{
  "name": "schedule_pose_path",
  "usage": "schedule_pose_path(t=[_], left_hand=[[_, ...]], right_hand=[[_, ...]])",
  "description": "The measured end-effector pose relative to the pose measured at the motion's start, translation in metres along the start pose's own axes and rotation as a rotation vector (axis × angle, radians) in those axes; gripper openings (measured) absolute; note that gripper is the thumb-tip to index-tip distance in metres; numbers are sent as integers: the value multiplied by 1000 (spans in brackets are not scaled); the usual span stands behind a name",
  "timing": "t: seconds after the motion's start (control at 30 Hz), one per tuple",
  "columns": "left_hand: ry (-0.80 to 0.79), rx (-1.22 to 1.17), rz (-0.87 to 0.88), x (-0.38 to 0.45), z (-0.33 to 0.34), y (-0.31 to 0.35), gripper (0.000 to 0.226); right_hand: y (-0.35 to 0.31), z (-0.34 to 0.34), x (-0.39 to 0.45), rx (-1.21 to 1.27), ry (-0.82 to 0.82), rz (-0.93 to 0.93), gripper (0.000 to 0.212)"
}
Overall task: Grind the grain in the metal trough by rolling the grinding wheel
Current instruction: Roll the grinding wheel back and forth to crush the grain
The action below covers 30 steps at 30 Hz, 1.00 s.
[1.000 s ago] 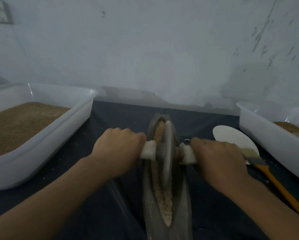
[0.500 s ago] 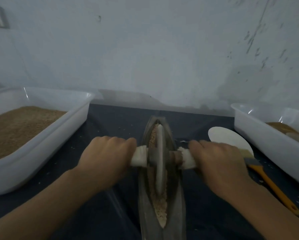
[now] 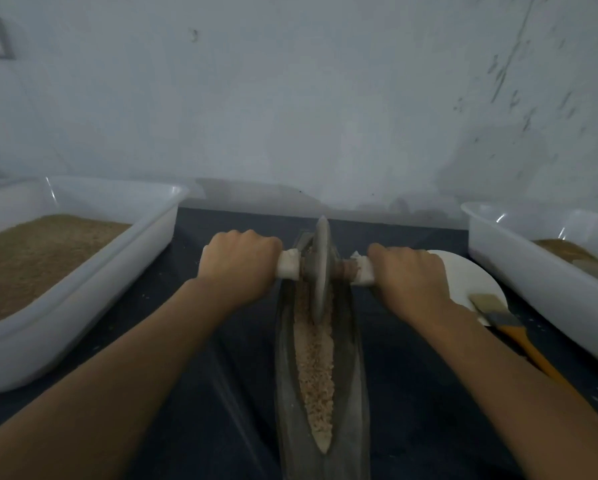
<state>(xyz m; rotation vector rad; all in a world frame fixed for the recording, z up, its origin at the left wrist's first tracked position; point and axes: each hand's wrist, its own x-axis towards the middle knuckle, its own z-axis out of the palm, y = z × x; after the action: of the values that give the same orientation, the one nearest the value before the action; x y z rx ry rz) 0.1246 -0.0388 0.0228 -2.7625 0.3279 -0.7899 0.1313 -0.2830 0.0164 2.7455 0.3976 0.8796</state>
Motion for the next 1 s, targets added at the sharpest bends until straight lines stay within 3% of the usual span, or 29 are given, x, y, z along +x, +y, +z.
schedule_pose_path(t=[0.17, 0.4, 0.5, 0.67, 0.83, 0.93, 1.0], left_hand=[[-61, -33, 38, -27, -19, 2, 29], [7, 10, 236, -79, -60, -1, 55], [-26, -10, 132, -71, -43, 1, 37], [-6, -47, 20, -28, -7, 0, 28], [-19, -97, -26, -12, 5, -4, 27], [-20, -98, -30, -37, -11, 1, 31], [-32, -131, -6, -58, -26, 2, 37]], right_hand=[[0, -24, -33, 65, 16, -98, 33], [3, -59, -93, 174, 59, -170, 59], [1, -51, -81, 123, 52, -149, 47], [-2, -17, -20, -62, 13, -76, 32], [-5, -16, 0, -100, -17, -55, 31], [-7, -36, -25, -77, -47, -90, 34], [-10, -55, -52, -21, 19, -135, 41]])
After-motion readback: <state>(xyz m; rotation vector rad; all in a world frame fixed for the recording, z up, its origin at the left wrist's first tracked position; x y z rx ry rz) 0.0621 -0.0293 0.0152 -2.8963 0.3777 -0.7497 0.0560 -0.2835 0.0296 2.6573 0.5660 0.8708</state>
